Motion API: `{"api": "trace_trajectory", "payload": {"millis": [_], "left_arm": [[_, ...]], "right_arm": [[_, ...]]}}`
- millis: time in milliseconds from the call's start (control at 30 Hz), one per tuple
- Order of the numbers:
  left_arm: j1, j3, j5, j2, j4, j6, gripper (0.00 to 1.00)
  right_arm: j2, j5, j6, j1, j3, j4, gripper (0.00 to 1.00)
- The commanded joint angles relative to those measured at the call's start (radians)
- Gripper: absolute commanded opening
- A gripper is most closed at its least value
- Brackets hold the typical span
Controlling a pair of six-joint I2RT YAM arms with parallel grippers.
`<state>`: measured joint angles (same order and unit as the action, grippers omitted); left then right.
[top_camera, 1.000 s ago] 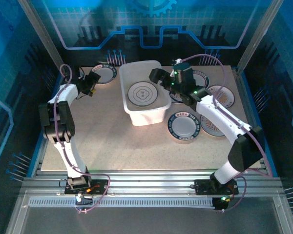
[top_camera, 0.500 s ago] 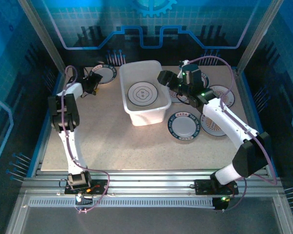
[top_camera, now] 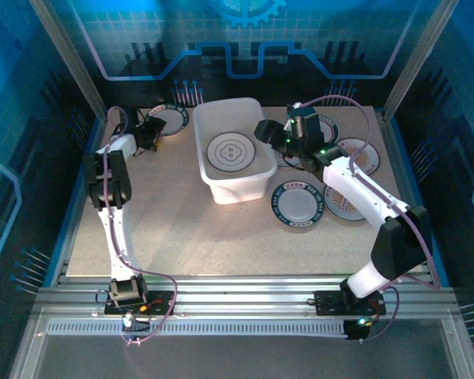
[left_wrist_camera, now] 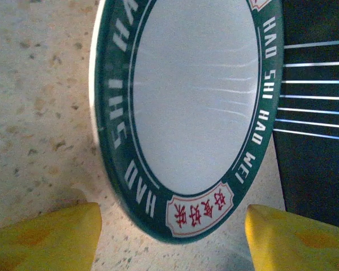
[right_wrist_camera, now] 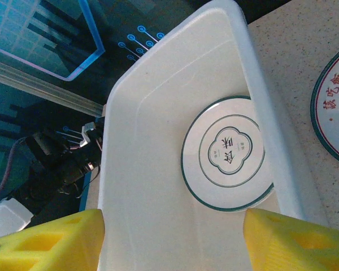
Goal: Place the plates into the plastic bin on the countertop
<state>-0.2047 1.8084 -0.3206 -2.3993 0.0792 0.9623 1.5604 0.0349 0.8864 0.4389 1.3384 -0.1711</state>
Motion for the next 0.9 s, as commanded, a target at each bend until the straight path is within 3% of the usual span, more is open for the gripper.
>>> {"api": "trace_trajectory", "payload": {"millis": [0, 400, 867], "left_arm": [[0.015, 0.015, 0.028, -0.041, -0.05, 0.025, 0.68], [0.033, -0.022, 0.078, -0.047, -0.118, 0.06, 0.56], [0.033, -0.019, 0.061, -0.054, -0.091, 0.074, 0.23]], "right_arm": [[0.006, 0.002, 0.003, -0.015, -0.011, -0.007, 0.66], [0.003, -0.017, 0.011, -0.017, -0.022, -0.024, 0.62], [-0.008, -0.029, 0.022, -0.012, -0.028, -0.036, 0.56]]}}
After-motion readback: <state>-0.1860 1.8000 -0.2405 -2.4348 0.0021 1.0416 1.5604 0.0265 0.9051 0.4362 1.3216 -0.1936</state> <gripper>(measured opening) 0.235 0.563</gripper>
